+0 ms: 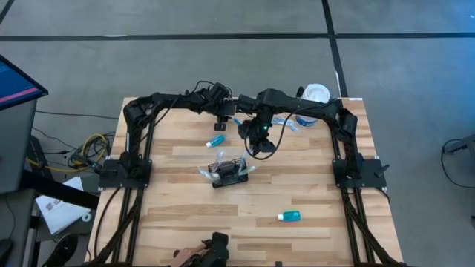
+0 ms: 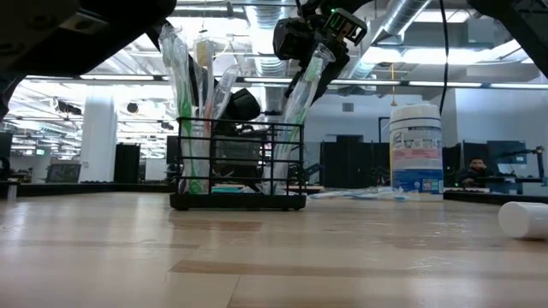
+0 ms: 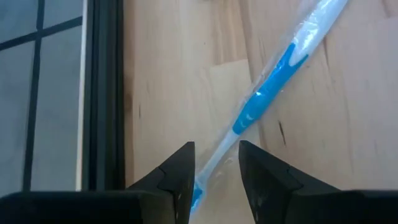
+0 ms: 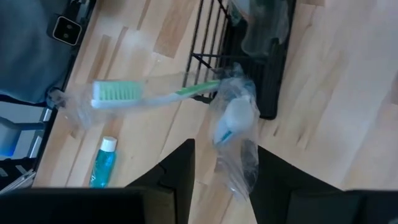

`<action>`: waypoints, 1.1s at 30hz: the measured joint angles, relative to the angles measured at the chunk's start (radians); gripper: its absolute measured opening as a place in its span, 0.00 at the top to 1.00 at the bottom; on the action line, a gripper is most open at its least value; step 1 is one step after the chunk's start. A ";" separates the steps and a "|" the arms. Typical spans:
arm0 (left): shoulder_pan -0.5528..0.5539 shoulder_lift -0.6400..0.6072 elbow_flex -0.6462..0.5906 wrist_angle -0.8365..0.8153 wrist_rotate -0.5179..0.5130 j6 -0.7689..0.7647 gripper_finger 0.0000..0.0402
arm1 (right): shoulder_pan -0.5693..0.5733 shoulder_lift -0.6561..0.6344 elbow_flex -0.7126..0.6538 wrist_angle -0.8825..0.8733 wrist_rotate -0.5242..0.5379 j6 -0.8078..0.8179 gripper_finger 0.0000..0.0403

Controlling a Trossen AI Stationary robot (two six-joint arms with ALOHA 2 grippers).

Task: Pick & Place toothbrushing station
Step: Put the blue toothbrush into the wire organizer

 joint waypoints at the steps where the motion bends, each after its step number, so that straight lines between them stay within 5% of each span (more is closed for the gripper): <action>1: 0.003 0.000 0.000 -0.002 0.004 0.000 0.71 | 0.002 0.000 0.000 -0.002 0.000 0.000 0.70; 11: 0.032 0.000 0.000 -0.055 0.051 -0.036 0.79 | 0.006 0.000 0.000 -0.006 0.000 0.026 0.70; 18: 0.028 0.000 0.000 -0.060 0.050 -0.039 0.97 | 0.006 0.000 0.000 -0.005 0.000 0.026 0.70; 26: 0.012 -0.005 0.000 -0.061 0.042 -0.087 1.00 | 0.006 0.000 0.000 -0.001 0.000 0.026 0.70; 33: -0.046 -0.039 0.001 -0.097 -0.125 -0.039 1.00 | 0.002 0.000 0.000 0.000 0.000 0.026 0.70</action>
